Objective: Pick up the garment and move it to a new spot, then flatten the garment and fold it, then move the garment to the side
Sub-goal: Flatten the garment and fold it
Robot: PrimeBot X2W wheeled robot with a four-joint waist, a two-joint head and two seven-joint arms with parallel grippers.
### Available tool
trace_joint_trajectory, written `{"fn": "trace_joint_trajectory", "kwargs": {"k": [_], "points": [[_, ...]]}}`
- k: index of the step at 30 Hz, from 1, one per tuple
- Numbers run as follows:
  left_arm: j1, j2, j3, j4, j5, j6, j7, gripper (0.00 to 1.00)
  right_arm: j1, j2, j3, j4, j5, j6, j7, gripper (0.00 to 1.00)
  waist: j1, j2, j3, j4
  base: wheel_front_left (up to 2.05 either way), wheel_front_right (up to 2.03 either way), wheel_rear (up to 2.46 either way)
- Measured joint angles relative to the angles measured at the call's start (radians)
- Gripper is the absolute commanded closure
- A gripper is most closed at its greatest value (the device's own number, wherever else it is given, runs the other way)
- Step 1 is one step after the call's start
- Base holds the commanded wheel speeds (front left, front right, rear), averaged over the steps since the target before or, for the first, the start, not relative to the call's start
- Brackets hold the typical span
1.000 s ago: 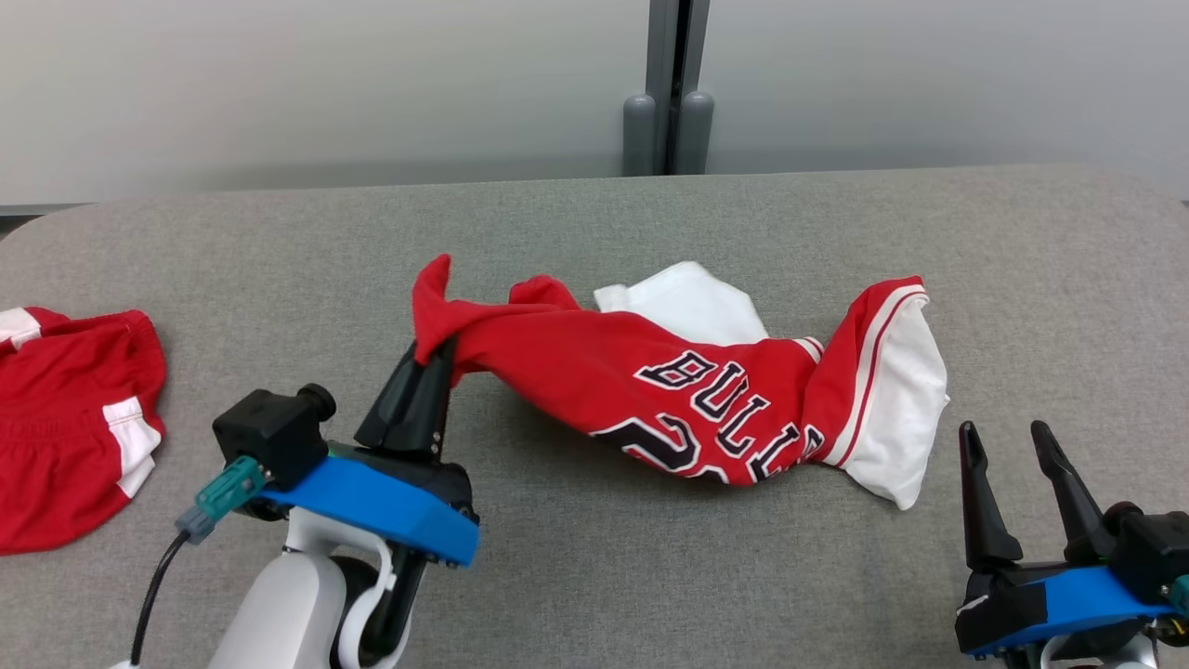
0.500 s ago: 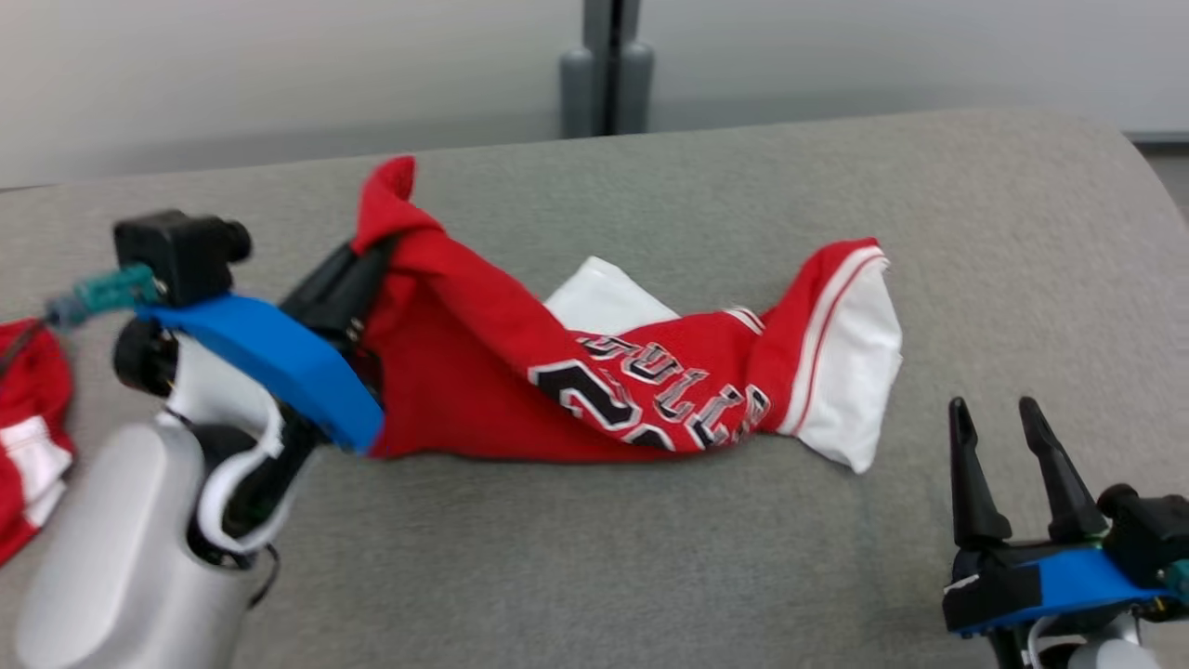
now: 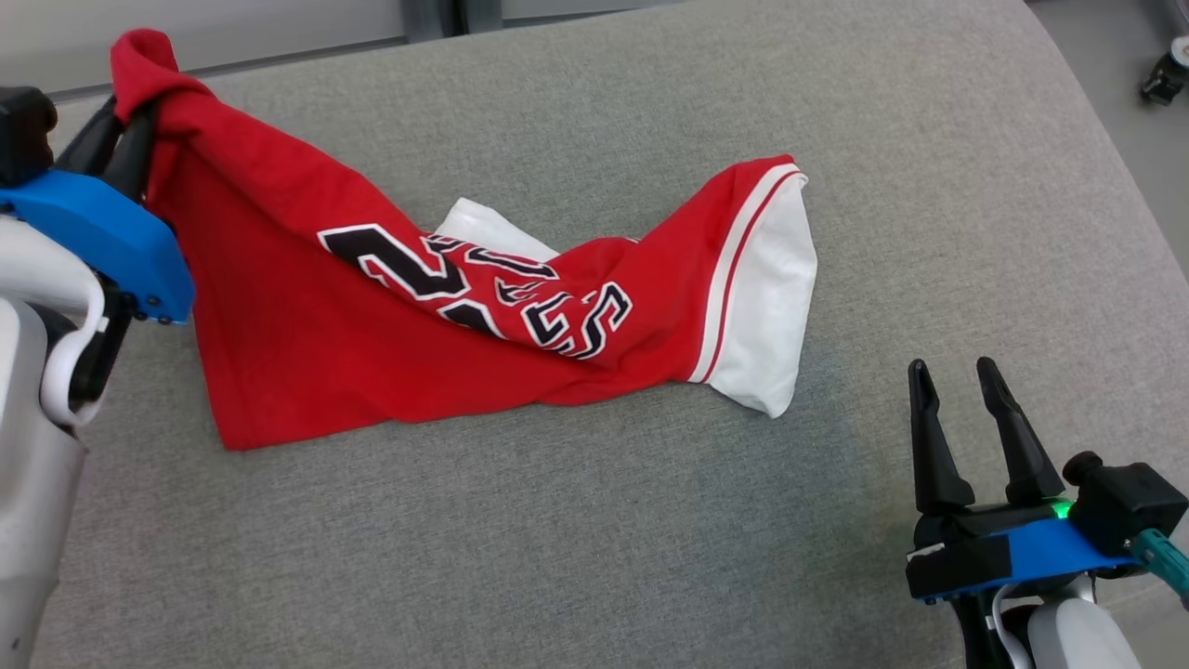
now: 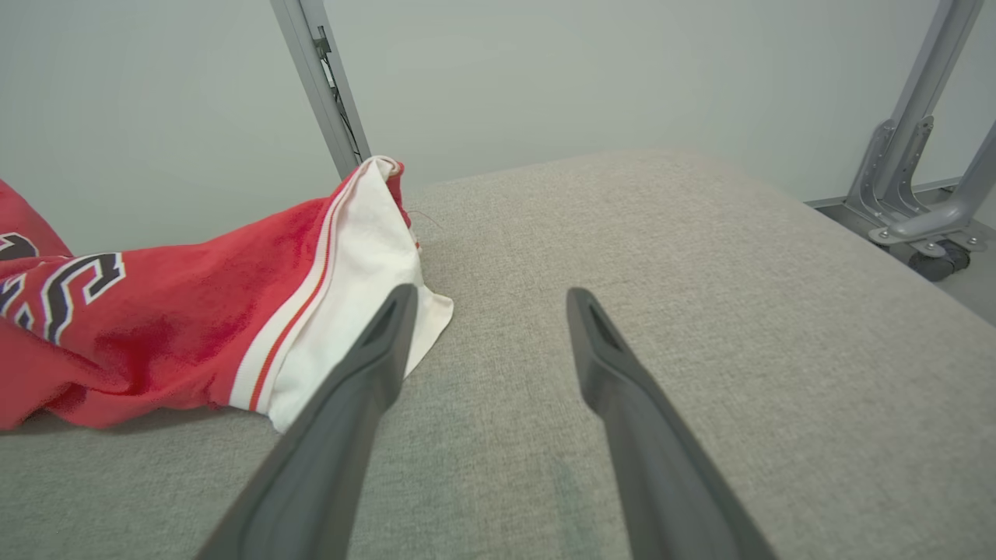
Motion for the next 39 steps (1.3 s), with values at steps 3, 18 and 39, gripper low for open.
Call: {"fn": "trace_joint_trajectory", "kwargs": {"k": [3,18,39], "points": [[-0.038,0.007,-0.01,0.053,0.049,0.027,-0.048,1.0,-0.005,0.0,0.006,0.01,0.006,0.0,-0.005,0.0,-0.0002,0.0,0.014,-0.01,0.0,0.0,0.0],[-0.031,-0.11,-0.002,0.227,-0.026,0.032,-0.194,0.0,-0.015,0.0,-0.005,0.026,-0.026,0.0,-0.013,0.0,-0.0004,0.0,-0.057,0.093,0.0,0.0,0.0],[0.337,-0.287,-0.077,0.141,-0.107,0.135,-0.123,0.0,0.037,0.0,-0.032,-0.045,-0.051,0.0,0.058,0.0,-0.0002,-0.0001,-0.117,0.189,0.0,0.0,0.0]]}}
